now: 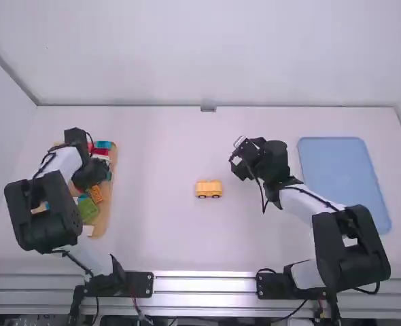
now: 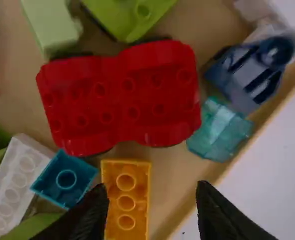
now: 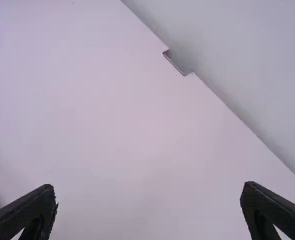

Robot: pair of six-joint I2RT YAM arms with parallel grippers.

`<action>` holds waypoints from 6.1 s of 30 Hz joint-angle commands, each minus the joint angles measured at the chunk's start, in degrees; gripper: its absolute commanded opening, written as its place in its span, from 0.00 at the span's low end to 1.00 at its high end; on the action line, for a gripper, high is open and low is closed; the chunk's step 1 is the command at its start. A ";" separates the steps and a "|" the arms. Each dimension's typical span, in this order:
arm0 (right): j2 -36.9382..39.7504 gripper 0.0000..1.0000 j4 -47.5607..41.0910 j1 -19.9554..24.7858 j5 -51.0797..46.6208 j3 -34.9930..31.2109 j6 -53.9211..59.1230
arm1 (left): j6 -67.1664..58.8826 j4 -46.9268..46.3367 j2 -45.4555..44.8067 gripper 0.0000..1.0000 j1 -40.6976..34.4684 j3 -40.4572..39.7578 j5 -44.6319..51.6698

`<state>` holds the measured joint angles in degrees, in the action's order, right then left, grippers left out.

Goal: Assemble lego blocks to make yellow taxi

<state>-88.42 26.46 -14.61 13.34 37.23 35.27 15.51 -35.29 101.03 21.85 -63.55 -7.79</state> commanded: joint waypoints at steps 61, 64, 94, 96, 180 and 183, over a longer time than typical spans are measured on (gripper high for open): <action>0.61 0.98 9.46 -1.68 17.53 0.50 -12.44 | -7.45 10.56 -21.94 0.15 -2.01 12.92 11.08; -1.64 0.98 10.67 0.15 28.13 4.55 -18.86 | -17.99 15.41 -29.20 0.12 -5.95 14.88 28.02; -27.32 0.63 11.08 -5.44 76.06 37.05 -30.53 | -17.73 85.66 -6.91 0.03 -26.77 23.54 75.91; -27.34 0.57 10.73 -5.27 76.06 37.05 -30.32 | -16.04 87.36 -6.60 0.02 -26.60 23.56 75.73; -28.85 0.00 -68.57 -28.30 -7.37 58.12 7.17 | -17.77 40.46 -88.50 0.99 -22.01 47.32 -0.20; -33.09 0.00 -73.11 -29.16 -6.88 63.95 7.02 | -16.96 39.93 -88.24 0.99 -21.90 47.34 -0.22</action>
<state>-118.54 -45.89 -42.92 6.37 97.38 42.41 -2.50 4.51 12.91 -0.36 -16.10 -7.60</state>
